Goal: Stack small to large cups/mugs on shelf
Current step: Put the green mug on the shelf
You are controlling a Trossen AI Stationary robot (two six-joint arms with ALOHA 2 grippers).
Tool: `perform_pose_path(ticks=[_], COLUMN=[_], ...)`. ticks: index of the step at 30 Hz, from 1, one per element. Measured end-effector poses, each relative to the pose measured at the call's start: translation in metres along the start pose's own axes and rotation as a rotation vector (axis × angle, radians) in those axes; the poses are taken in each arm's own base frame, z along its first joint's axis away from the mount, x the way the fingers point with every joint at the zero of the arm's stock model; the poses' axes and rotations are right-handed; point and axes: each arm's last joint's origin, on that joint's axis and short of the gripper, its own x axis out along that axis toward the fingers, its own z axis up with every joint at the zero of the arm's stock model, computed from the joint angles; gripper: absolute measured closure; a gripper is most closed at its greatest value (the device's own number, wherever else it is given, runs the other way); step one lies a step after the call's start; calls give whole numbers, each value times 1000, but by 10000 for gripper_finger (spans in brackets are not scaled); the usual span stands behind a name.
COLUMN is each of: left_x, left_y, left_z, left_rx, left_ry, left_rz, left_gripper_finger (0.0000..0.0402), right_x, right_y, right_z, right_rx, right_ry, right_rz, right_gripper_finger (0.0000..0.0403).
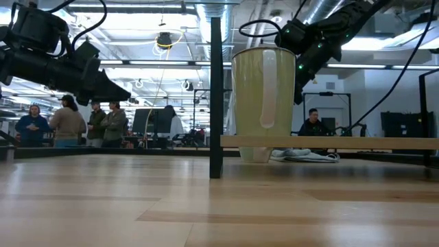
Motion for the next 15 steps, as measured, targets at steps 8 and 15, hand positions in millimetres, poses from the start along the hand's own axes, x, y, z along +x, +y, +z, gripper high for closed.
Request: perform_pose_path(ticks=[8, 15], left_x=[0, 0], left_y=[0, 0], left_z=[0, 0], left_rx=[-4, -20], left_ry=[-2, -2], left_rz=[1, 1], left_gripper_finger=[283, 283], right_x=[0, 0], right_y=[0, 2], right_z=[0, -1], right_rx=[-6, -11], right_ry=[1, 7], right_rz=[0, 8], right_gripper_finger=[143, 143])
